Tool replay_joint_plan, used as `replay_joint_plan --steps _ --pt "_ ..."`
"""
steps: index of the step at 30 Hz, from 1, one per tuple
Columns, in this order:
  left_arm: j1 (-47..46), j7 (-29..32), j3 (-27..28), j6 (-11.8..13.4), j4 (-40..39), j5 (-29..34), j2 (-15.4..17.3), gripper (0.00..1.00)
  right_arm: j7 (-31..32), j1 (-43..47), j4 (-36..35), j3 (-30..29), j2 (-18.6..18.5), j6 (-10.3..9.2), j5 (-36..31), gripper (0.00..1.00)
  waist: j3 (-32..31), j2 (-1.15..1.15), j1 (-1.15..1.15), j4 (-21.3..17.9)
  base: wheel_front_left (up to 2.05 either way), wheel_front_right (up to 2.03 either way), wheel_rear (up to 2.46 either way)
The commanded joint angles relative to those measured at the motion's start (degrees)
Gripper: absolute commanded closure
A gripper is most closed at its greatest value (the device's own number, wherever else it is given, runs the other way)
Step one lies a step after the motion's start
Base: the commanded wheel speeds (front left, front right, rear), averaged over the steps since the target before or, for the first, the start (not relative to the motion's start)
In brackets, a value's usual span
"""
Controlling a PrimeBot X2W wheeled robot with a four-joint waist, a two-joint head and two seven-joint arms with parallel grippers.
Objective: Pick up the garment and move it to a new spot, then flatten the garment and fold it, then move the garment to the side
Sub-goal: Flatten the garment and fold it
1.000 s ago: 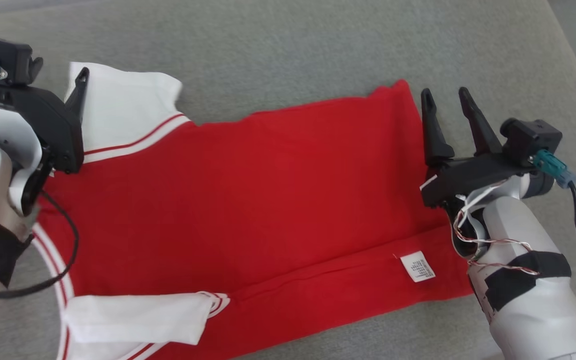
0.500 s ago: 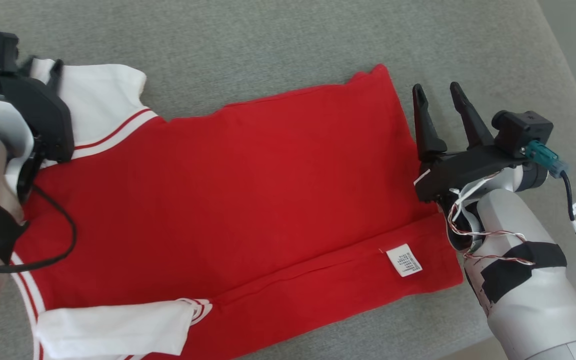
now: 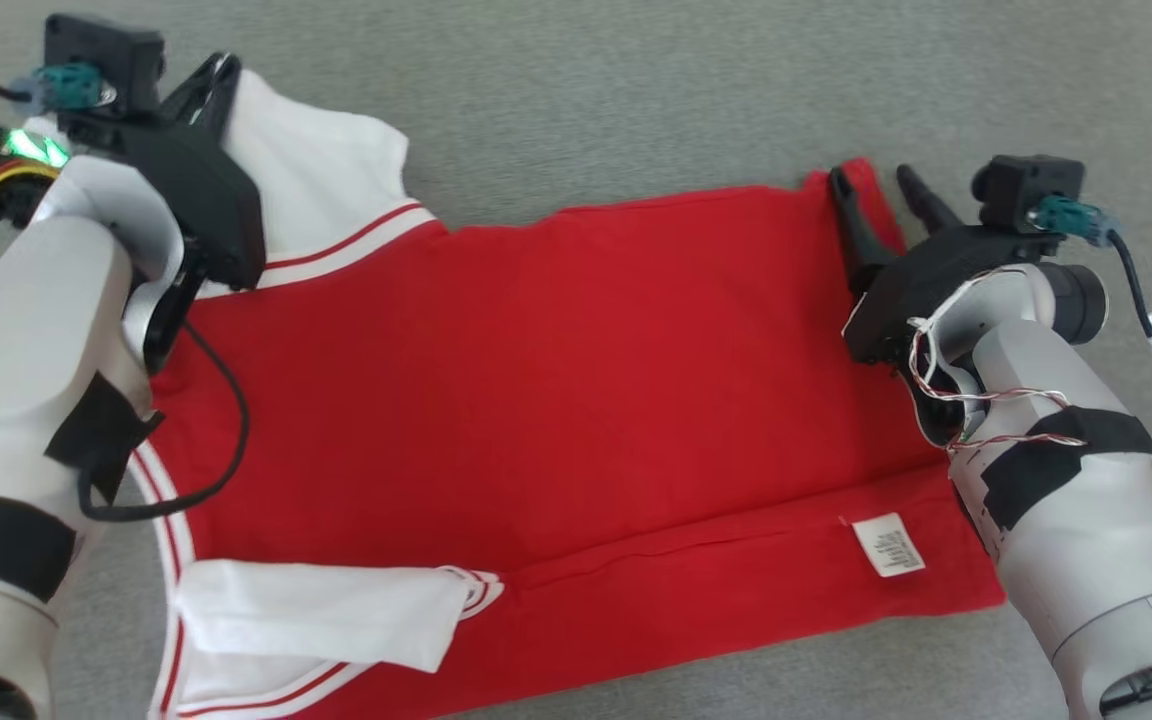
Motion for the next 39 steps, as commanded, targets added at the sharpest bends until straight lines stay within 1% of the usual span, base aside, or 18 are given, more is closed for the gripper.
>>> replay_joint_plan --steps 1,2,3,4,5,7,13,16,19,23,27,30,34,35,39 --pt "-1.17 -0.71 -0.55 -0.01 -0.45 -0.61 -0.41 1.00 0.53 -0.96 0.93 0.48 -0.17 -0.09 0.64 0.18 0.07 0.00 0.00 2.16 0.00 0.00 0.00" --pt "-1.27 -0.79 -0.92 -0.01 -0.51 -0.91 -0.52 1.00 1.09 -1.65 1.72 0.61 -0.05 -0.09 1.35 0.51 0.22 0.00 0.00 2.49 0.00 0.00 0.00" --pt "-1.44 -1.04 -1.26 -0.01 -0.60 -1.29 -0.59 1.00 1.75 -2.17 2.80 0.78 -0.12 -0.09 1.71 0.66 0.39 0.00 0.00 2.78 0.00 0.00 0.00" --pt "-1.75 -1.18 -1.61 -0.01 -0.67 -1.60 -0.64 1.00 2.26 -2.69 3.87 1.14 -0.35 -0.09 1.72 0.91 0.56 0.00 0.00 3.04 0.00 0.00 0.00" --pt "-2.01 -1.38 -1.84 -0.01 -0.71 -2.08 -0.72 1.00 2.46 -3.30 4.99 1.09 -0.64 -0.09 1.89 1.00 0.69 0.00 0.00 3.34 0.00 0.00 0.00" --pt "-2.34 -1.86 -2.40 -0.02 -0.47 -2.67 -0.72 1.00 2.05 -4.72 7.03 0.89 -0.98 -0.09 1.92 1.00 0.81 0.00 0.00 3.79 0.00 0.00 0.00" --pt "-2.80 -5.77 -2.50 0.05 0.57 -4.13 -0.20 1.00 -4.75 -7.66 10.55 0.02 -2.60 -0.09 0.73 1.00 -0.87 0.00 0.00 4.86 0.00 0.00 0.00" --pt "-1.58 -7.67 -3.23 0.05 0.57 -4.88 -0.34 1.00 -5.96 -6.97 11.47 0.07 -2.00 -0.09 1.49 1.00 -2.49 0.00 0.00 5.41 0.00 0.00 0.00" --pt "0.60 -9.47 -4.58 0.05 -0.41 -5.77 -0.79 1.00 -6.78 -4.70 10.26 0.52 -1.48 -0.09 3.12 1.00 -4.23 0.00 0.00 6.16 0.00 0.00 0.00" --pt "4.42 -12.60 -4.96 0.05 -3.00 -6.44 -0.30 1.00 -7.81 -0.29 7.11 2.28 -2.48 -0.09 5.26 1.00 -7.01 0.00 0.00 6.54 0.00 0.00 0.00" --pt "10.64 -14.15 -4.99 0.44 -7.57 -6.30 0.28 1.00 -8.35 5.18 3.30 3.62 -4.76 -0.09 7.79 1.00 -10.16 0.00 0.00 7.34 0.00 0.00 0.00" --pt "16.20 -14.63 -3.89 1.64 -13.16 -6.80 0.57 1.00 -8.57 9.75 -0.42 4.13 -6.16 -0.09 10.38 1.00 -12.05 0.00 0.00 8.03 0.00 0.00 0.00" --pt "25.35 -14.77 -1.72 5.23 -23.52 -5.58 2.20 1.00 -8.61 15.28 -5.07 4.50 -8.45 -0.10 13.54 1.00 -13.67 0.00 0.00 8.49 0.00 0.00 0.00" --pt "25.35 -14.77 -1.72 5.23 -23.52 -5.58 2.20 1.00 -8.61 15.28 -5.07 4.50 -8.45 -0.10 13.54 1.00 -13.67 0.00 0.00 8.49 0.00 0.00 0.00" --pt "35.38 -14.75 -0.15 9.19 -33.99 -4.58 3.49 1.00 -8.65 20.62 -8.32 3.59 -10.21 -0.10 16.62 1.00 -14.73 0.00 0.00 9.71 0.00 0.00 0.00"
